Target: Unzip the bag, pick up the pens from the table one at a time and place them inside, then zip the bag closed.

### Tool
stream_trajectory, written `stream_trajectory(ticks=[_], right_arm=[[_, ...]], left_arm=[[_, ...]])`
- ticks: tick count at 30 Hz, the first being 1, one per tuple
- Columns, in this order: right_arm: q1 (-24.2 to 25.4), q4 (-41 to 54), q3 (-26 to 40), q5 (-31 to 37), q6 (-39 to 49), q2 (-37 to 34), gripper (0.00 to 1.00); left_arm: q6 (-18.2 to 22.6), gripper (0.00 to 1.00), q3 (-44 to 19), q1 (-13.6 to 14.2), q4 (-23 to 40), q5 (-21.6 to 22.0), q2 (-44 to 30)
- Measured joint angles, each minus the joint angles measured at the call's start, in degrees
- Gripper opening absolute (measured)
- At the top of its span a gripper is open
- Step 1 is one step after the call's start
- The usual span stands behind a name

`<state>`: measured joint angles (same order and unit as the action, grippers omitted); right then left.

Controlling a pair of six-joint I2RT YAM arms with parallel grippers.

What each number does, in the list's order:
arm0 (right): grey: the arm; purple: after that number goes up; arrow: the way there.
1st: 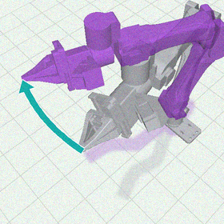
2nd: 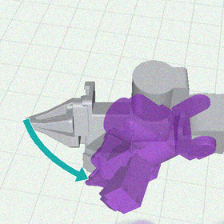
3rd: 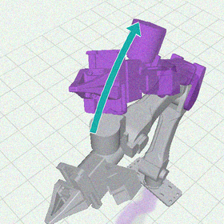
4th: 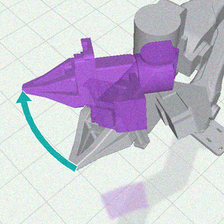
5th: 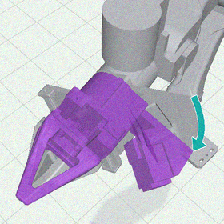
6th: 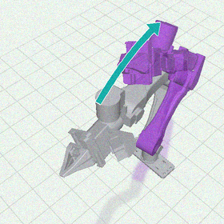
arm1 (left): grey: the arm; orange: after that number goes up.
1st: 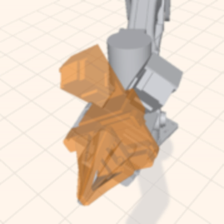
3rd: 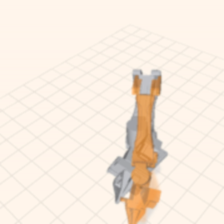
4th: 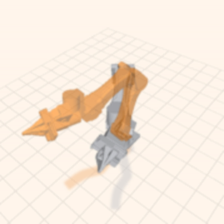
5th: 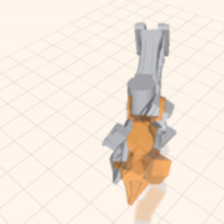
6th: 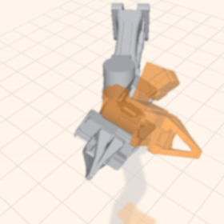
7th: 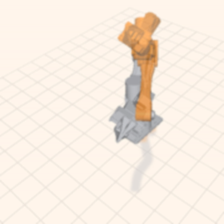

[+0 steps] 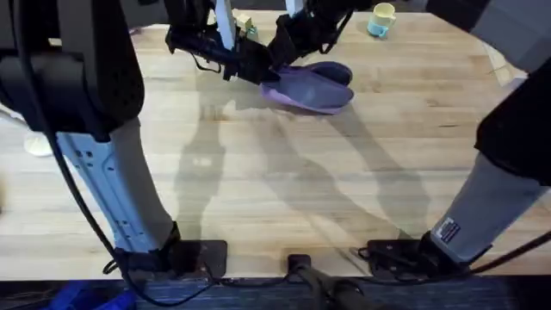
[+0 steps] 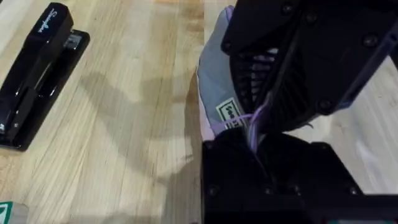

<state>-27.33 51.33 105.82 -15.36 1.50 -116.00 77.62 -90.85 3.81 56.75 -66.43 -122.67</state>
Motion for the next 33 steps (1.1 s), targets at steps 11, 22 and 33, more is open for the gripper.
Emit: stream_trajectory(ticks=[11,22,33], right_arm=[[0.76,2.8,0.2,4.67,1.9,3.58,0.032],[4.98,7.56,0.31,7.01,4.49,5.02,0.033],[7.27,10.82,0.55,7.61,8.67,5.02,0.035]], left_arm=[[0.0,0.045,0.0,0.73,-0.22,-3.52,0.0],[-0.01,0.045,0.0,0.87,0.65,-3.17,0.0],[0.0,0.045,0.0,0.94,2.4,-2.99,0.0]])
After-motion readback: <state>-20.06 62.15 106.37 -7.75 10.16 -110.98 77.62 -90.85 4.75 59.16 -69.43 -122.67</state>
